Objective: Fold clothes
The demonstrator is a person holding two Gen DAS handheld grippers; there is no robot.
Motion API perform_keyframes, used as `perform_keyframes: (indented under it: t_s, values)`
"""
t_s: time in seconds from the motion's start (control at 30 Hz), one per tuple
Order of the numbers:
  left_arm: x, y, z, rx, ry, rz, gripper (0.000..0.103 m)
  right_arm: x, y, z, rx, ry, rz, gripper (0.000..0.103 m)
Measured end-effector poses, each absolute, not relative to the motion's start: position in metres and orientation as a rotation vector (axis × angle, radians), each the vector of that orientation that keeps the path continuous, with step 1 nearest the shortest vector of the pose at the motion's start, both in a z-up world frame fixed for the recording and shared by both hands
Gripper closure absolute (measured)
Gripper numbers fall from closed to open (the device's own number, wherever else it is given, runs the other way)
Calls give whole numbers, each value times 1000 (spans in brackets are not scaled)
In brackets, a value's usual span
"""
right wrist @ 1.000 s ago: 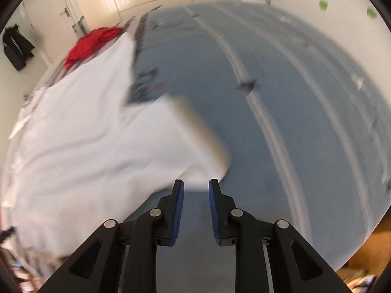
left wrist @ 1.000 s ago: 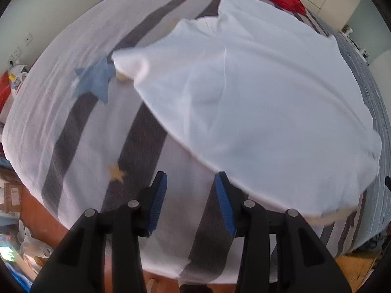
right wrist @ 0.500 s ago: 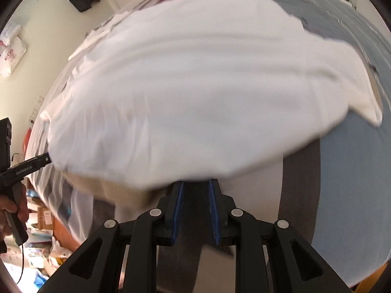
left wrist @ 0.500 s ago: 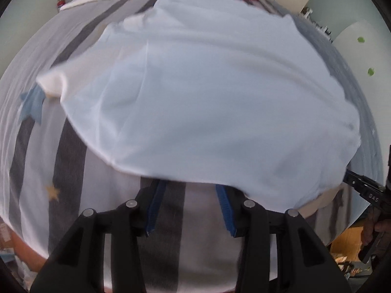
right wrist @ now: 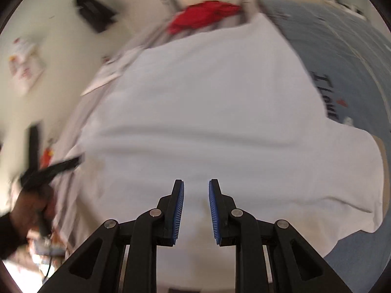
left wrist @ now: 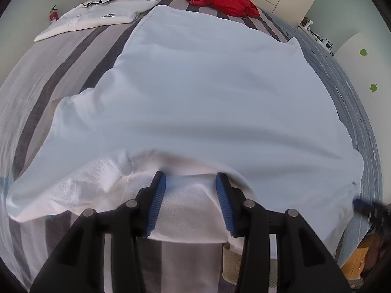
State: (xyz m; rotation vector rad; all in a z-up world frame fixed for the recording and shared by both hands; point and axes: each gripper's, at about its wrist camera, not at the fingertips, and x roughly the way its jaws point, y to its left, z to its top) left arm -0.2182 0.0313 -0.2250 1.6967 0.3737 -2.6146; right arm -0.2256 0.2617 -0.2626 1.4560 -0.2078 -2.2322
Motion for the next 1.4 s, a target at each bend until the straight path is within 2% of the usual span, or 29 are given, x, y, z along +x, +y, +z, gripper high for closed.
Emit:
perform_keyframes:
  t_s: [0.13,0.37,0.47,0.67,0.87,0.93,1.03,1.17,1.3,1.4]
  values:
    - [-235,19,-258,1738,392,-2565,61,-171,242,-272,1492,-161,-2090,84]
    - [-233,27,-251,1739,383,-2590,60,-121,208,-314,1583,-125,-1998,84]
    - [-233,27,-244,1764,408,-2576,60,-145,215,-316,1574,-187,-2091,84]
    - [-217,13,-231,1767,576,-2519,53,-214,236,-305,1528,-274,-2238,84]
    - [-171,24,-215,1753,570,-2573,53,-256,261,-317,1610,-398,-2178,84]
    - [-152,36,-206,1742,523,-2625,53,-253,261,-310,1574,-390,-2202,84]
    - [-137,18,-225,1743,414,-2699,53,-237,263,-293,1510,-362,-2270,84]
    - [-106,15,-251,1794,218,-2723,53,-187,261,-277,1497,-210,-2295,84]
    - [-94,21,-259,1848,147,-2719,53,-134,248,-280,1524,-25,-2261,84]
    - [-97,26,-256,1794,132,-2750,53,-107,236,-290,1552,17,-2226,84]
